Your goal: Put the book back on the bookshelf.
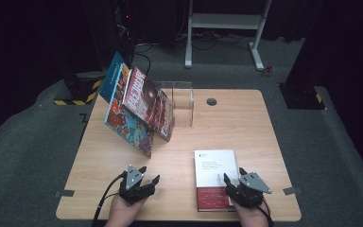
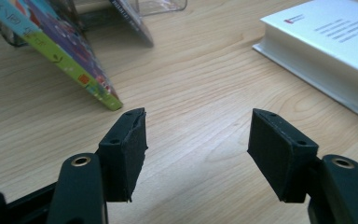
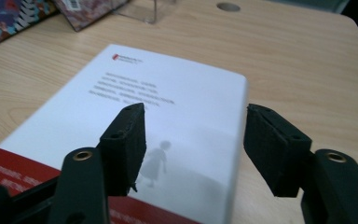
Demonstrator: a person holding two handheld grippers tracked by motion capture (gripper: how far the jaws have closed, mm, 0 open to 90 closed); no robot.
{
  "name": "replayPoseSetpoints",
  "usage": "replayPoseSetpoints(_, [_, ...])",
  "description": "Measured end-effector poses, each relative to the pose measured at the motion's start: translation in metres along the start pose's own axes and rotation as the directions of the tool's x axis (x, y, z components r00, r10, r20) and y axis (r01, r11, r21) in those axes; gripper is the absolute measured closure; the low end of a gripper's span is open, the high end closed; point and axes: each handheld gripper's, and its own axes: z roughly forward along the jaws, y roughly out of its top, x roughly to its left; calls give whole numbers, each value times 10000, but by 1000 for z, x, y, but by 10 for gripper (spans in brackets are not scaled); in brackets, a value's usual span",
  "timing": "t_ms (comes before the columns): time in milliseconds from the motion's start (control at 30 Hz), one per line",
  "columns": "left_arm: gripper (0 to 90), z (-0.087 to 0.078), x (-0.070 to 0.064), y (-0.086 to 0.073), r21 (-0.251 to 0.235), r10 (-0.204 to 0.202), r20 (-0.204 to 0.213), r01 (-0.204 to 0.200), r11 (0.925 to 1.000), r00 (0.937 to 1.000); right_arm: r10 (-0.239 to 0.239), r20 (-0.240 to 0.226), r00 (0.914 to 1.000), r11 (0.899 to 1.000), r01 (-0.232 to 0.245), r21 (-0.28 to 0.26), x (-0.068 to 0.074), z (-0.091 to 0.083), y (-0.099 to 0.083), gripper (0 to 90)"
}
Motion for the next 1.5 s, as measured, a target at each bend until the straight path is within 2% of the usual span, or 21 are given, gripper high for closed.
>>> replayPoseSetpoints(167, [359, -2, -5, 0, -27, 69, 140, -69, 10000, 9999, 500, -70, 9987, 9984, -498, 253, -5, -4, -9, 293])
replayPoseSetpoints(267, [344, -3, -7, 0, -85, -55, 280, 57, 9999, 9996, 836, -270, 9961, 9955, -823, 479, -5, -4, -13, 274])
replayPoseSetpoints(400, [327, -4, -8, 1, -118, -184, 370, 189, 9998, 9991, 1049, -421, 9936, 9908, -1008, 900, -4, 1, -20, 232])
replayPoseSetpoints(600, [319, -4, -10, 0, -135, -165, 418, 171, 9998, 9990, 1703, -846, 9818, 9830, -1632, 845, -4, 5, -24, 232])
replayPoseSetpoints(700, [320, -4, -12, 0, -120, -106, 429, 111, 9999, 9990, 1528, -570, 9866, 9863, -1486, 709, 3, 6, -23, 212])
replayPoseSetpoints(900, [319, -2, -16, -1, -23, -39, 565, 41, 10000, 9984, 1449, -352, 9888, 9869, -1419, 774, 9, 10, -19, 197])
replayPoseSetpoints(1067, [321, -2, -18, -1, 38, -66, 627, 64, 10000, 9980, 1368, -522, 9892, 9881, -1325, 786, 26, 17, -14, 197])
replayPoseSetpoints(1300, [325, -4, -16, 1, -53, -121, 702, 125, 9999, 9975, 1093, -662, 9918, 9922, -1049, 673, 63, 32, -3, 202])
replayPoseSetpoints(1500, [334, -4, -18, 3, -96, -190, 847, 198, 9998, 9962, 905, -981, 9911, 9947, -851, 577, 93, 44, 5, 202])
